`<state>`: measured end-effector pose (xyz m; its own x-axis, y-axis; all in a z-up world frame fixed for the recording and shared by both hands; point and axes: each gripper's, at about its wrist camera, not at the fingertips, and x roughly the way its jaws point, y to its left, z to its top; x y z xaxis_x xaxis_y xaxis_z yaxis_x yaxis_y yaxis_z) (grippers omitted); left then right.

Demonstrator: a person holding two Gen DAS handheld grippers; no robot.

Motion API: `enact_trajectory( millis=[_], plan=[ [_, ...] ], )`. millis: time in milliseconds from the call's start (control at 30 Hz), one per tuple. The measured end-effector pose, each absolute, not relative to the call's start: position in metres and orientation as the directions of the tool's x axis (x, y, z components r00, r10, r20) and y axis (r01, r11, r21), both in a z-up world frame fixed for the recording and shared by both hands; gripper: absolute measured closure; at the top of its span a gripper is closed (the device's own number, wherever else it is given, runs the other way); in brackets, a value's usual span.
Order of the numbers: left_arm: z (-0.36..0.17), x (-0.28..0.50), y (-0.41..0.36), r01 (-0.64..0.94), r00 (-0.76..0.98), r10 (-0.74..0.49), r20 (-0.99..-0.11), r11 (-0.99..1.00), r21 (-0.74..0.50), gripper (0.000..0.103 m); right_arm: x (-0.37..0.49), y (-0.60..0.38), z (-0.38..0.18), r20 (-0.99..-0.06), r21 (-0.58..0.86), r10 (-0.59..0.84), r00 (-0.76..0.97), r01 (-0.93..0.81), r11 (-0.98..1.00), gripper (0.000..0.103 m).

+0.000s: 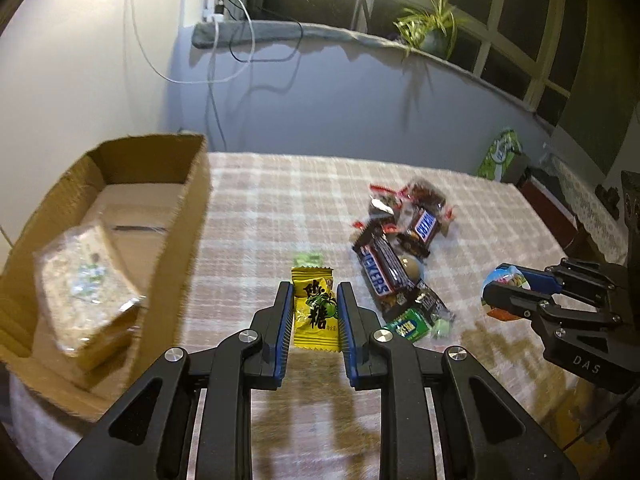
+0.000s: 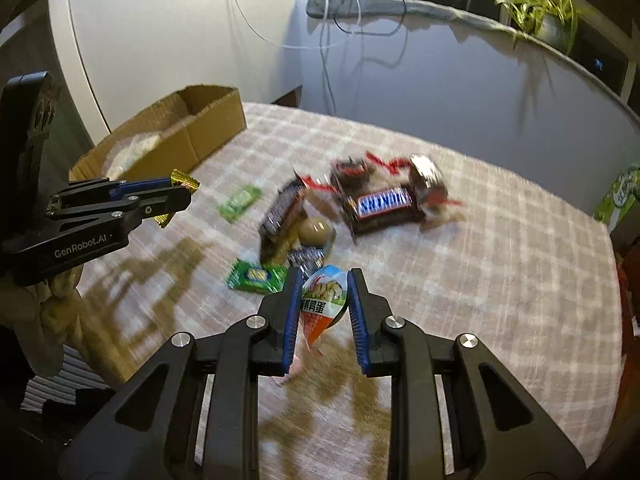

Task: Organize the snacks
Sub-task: 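Carry both candies into the cardboard box and open both grippers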

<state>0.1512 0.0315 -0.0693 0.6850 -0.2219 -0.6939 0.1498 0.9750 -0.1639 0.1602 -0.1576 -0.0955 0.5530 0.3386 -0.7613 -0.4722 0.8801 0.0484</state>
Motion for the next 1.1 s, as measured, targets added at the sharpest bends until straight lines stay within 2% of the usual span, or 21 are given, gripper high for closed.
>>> enact_trajectory(
  millis=[867, 1100],
  plan=[
    [-0.035, 0.148, 0.157, -0.07, 0.771, -0.072, -0.632, 0.978, -0.196, 0.083, 0.206, 0.007, -0.019, -0.641, -0.037, 0.506, 0.578, -0.681, 0.731, 0.079],
    [-0.033, 0.162, 0.176, -0.106, 0.775, -0.038, -0.63, 0.976, -0.189, 0.083, 0.233, 0.042, -0.022, -0.651, -0.012, 0.53, 0.544, -0.705, 0.709, 0.079]
  ],
)
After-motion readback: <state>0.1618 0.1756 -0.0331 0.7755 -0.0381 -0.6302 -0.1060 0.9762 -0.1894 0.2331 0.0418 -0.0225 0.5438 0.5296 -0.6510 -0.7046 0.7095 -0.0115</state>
